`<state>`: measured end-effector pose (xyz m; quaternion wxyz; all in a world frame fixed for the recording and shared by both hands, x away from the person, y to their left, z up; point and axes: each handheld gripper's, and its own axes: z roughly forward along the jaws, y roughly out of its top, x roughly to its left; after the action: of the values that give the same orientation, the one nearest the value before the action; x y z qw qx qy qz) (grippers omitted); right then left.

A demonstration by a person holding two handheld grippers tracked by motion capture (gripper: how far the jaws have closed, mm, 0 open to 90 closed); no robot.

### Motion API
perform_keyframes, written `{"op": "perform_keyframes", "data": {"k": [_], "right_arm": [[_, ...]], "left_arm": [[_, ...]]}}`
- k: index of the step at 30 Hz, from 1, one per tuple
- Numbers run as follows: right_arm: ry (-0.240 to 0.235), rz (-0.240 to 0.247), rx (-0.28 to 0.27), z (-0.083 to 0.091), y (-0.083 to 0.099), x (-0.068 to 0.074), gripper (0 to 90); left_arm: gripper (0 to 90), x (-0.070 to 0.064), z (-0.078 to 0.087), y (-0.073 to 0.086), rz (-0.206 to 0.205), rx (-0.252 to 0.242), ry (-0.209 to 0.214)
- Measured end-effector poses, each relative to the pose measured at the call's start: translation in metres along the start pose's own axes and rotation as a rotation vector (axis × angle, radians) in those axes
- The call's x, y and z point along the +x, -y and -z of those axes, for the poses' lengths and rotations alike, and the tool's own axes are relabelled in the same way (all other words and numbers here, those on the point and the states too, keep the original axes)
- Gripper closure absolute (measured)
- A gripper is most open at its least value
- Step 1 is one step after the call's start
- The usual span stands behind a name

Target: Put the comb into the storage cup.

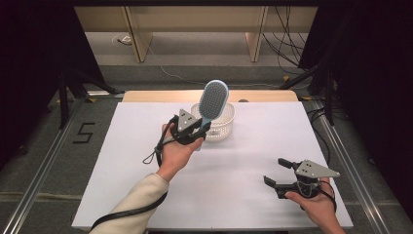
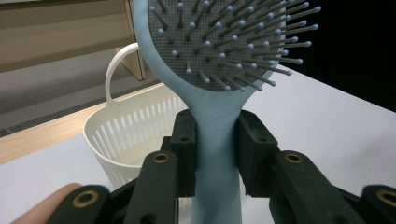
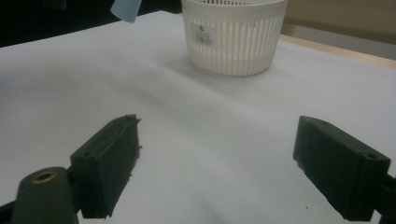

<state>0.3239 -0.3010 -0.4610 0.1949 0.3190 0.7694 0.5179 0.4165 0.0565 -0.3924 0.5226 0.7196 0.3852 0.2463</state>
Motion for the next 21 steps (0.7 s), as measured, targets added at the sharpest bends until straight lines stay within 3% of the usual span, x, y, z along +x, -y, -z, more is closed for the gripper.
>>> {"op": "perform_keyframes", "data": {"k": [21], "right_arm": [[0.000, 0.001, 0.000, -0.0001, 0.0000, -0.0002, 15.6]], "left_arm": [[70.0, -0.0039, -0.0036, -0.0060, -0.001, -0.006, 0.015]]}}
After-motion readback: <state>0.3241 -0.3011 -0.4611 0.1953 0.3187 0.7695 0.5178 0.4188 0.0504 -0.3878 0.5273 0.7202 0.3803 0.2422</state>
